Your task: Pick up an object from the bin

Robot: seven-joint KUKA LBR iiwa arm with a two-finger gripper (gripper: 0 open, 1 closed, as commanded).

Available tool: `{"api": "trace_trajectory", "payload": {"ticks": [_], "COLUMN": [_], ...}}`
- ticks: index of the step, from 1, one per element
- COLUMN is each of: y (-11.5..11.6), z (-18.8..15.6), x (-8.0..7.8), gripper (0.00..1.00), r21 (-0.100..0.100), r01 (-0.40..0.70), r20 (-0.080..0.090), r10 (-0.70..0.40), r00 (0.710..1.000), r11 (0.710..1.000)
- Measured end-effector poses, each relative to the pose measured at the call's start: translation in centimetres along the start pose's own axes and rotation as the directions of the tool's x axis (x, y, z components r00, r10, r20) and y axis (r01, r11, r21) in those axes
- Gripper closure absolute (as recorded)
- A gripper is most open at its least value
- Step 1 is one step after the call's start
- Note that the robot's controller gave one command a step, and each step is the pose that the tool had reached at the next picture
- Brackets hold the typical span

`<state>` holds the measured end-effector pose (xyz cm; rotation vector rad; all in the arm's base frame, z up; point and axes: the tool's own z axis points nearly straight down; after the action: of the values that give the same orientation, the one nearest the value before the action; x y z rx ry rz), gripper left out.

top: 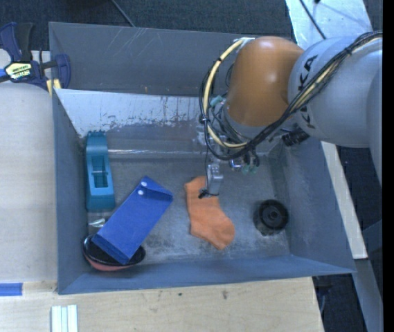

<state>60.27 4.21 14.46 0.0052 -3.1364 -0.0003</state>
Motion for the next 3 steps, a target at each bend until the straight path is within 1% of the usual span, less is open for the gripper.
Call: {"api": "trace_trajectory", "payload": {"ticks": [1, 2, 3], "y": [0.0, -1.7, -1.9], "z": [-0.5, 5.2, 4.4], "x": [-0.2, -1.3, -0.6], "gripper": [0.0, 0.0, 0.0], "r21": [0.0, 0.003, 0.002], "r01": [-0.001, 0.224, 0.293], "r20": [0.009, 0.014, 0.007], "r10": [0.001, -0.224, -0.293], "r00": [1.0, 0.975, 0.956], "r11": [1.0, 0.975, 0.956]}}
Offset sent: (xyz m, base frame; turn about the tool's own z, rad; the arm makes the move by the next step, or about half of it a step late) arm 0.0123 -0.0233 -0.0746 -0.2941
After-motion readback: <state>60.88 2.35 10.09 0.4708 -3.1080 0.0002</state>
